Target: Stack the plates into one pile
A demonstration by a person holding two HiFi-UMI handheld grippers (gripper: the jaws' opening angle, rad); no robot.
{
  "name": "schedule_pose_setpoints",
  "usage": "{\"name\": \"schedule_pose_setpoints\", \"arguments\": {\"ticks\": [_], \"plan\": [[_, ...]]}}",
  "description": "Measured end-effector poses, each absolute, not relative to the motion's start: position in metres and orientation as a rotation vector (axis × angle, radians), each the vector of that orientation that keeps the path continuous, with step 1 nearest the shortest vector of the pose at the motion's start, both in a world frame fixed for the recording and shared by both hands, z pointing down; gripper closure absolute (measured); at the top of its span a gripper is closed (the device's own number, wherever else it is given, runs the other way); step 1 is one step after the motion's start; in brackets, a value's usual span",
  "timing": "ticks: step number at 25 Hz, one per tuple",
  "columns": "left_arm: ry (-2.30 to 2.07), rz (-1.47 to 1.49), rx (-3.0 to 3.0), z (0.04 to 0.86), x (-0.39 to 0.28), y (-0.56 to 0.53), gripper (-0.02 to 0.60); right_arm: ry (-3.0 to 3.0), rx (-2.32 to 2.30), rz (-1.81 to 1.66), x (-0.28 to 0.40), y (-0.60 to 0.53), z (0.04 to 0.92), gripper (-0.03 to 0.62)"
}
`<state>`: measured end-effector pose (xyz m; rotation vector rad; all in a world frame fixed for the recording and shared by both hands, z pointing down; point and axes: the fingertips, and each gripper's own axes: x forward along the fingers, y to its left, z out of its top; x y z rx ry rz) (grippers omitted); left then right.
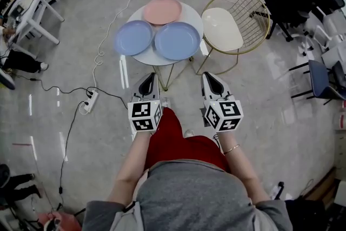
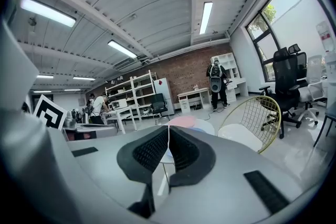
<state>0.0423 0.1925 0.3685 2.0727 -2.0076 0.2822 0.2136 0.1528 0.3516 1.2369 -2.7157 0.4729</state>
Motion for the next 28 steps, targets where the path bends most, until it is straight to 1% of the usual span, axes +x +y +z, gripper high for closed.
{"name": "schedule_pose_setpoints", "arguments": {"ticks": [5, 16, 28], "plan": [[-1.98, 0.307, 2.057, 0.383, 0.019, 0.148, 0.566, -2.675, 1.264, 0.497, 0.196, 0.109, 0.361, 0.565], [-1.891, 0.345, 2.037, 0.414, -0.058, 0.056, 0.565, -2.583, 1.323, 0.535, 0.125, 0.01, 0.38, 0.565], [-1.812, 0.396, 1.993, 0.446, -0.102, 0.008, 0.565, -2.446, 1.439, 0.567, 0.11, -0.037, 0.404, 0.565]]}}
